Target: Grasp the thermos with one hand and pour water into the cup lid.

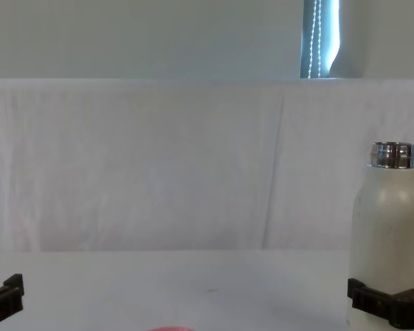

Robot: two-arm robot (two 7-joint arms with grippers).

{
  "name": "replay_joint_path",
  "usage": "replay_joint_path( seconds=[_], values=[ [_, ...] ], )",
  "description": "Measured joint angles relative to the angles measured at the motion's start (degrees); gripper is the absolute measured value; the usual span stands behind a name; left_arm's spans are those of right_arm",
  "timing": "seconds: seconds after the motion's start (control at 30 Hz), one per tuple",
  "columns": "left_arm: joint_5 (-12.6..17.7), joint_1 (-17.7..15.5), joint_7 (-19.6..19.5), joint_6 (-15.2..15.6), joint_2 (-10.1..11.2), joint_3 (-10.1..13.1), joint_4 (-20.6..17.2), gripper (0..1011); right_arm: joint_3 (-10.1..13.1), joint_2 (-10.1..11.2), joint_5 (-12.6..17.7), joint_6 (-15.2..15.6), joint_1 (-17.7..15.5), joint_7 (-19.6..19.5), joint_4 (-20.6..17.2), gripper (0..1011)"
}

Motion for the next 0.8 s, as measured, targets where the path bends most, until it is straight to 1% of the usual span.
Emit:
replay_joint_path(
  seconds=[0.5,0.8],
  values=[
    [0.0,0.0,0.0,0.0,0.0,0.0,0.0,1001,-0.51,-0.51,-0.34,-0.22,1.88,0.17,1.57,1001],
    [0.0,0.0,0.0,0.0,0.0,0.0,0.0,1001,-0.54,-1.26,-1.12,-1.18,3.16,-0.44,3.49,1001]
  ],
)
